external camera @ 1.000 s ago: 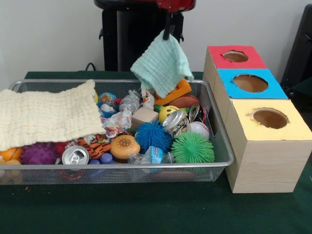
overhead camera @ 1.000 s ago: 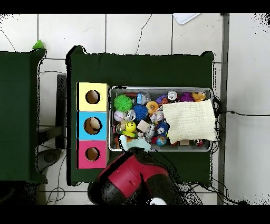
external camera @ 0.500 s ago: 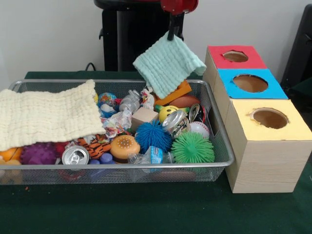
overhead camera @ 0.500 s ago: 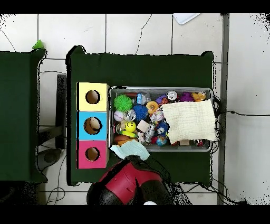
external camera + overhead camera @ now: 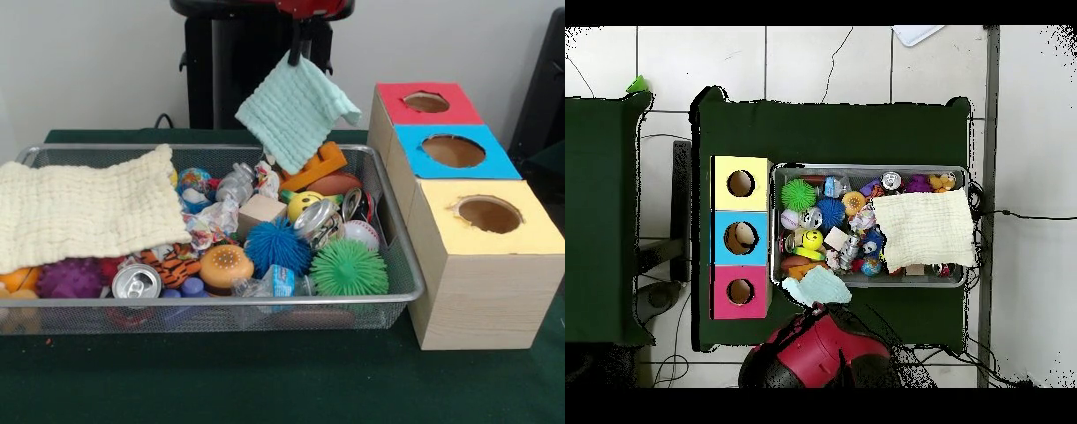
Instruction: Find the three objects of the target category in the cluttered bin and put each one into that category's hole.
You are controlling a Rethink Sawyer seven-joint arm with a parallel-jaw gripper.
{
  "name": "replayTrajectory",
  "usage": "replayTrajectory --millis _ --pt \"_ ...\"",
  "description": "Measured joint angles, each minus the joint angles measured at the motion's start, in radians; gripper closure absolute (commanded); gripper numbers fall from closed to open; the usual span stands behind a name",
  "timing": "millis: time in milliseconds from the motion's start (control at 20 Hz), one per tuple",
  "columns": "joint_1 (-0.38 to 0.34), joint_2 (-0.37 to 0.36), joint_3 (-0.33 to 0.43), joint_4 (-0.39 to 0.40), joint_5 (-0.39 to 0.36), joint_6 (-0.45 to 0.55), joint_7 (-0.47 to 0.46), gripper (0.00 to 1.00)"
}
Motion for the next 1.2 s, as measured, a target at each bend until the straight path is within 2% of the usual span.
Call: replayTrajectory --millis 300,650,800,950,1200 --pt "0.011 0.015 -0.015 0.0 0.007 0.0 0.0 1.0" --pt "0.123 0.082 -0.063 -0.011 0.013 -0.031 0.001 1.0" --pt "0.176 0.122 -0.082 -0.014 0.03 -0.079 0.001 1.0" --pt "0.2 0.145 -0.092 -0.014 0.052 -0.125 0.001 1.0" --pt "0.207 0.171 -0.095 -0.014 0.102 -0.198 0.001 1.0"
